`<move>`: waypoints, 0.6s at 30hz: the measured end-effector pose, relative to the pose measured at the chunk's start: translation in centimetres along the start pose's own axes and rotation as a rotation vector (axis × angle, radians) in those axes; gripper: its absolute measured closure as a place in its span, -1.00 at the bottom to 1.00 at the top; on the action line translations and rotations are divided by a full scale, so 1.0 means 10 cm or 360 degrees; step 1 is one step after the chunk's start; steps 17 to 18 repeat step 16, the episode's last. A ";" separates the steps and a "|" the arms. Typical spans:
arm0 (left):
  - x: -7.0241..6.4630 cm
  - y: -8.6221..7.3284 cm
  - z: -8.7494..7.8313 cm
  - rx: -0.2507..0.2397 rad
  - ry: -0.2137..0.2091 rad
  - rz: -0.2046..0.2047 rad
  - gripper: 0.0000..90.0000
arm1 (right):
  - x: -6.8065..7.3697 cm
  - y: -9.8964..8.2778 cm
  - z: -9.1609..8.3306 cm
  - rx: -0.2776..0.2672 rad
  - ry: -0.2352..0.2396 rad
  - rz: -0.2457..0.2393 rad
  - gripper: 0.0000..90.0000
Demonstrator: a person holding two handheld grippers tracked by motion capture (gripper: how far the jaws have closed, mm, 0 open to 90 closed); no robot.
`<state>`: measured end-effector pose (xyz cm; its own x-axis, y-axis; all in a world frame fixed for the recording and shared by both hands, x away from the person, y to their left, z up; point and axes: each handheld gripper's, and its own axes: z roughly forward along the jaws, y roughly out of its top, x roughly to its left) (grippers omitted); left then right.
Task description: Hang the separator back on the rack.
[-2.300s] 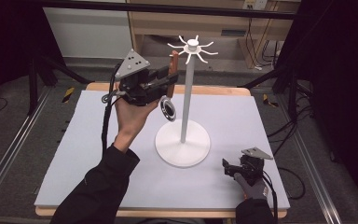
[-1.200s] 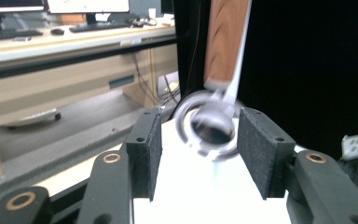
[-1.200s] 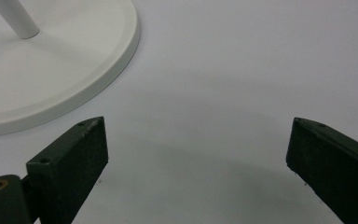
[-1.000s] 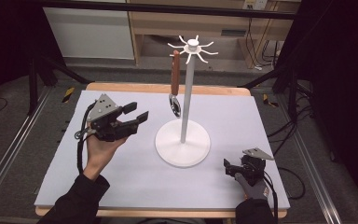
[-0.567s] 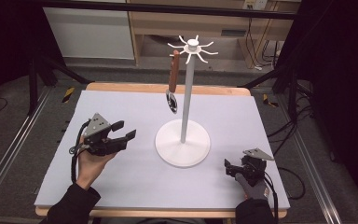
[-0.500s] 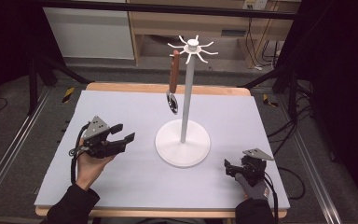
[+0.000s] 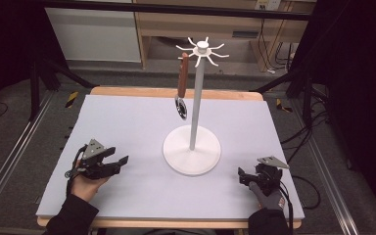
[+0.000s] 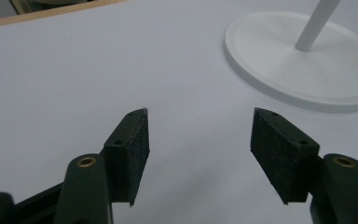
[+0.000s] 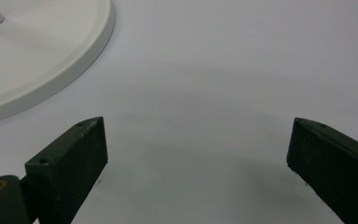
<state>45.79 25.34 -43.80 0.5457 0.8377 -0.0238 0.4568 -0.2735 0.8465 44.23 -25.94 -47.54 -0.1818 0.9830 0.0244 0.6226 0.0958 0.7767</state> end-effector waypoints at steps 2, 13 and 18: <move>0.04 -0.08 -0.01 0.0015 0.0018 -0.0008 -0.22 | -0.01 -0.01 0.00 0.0008 -0.0007 0.0007 -0.88; 0.32 -0.32 -0.16 0.0070 0.0185 -0.0095 -0.29 | -0.04 -0.01 0.01 0.0036 -0.0035 0.0008 -0.88; 0.38 -0.35 -0.16 0.0072 0.0221 -0.0121 -0.30 | -0.05 -0.01 0.00 0.0032 -0.0032 0.0014 -0.88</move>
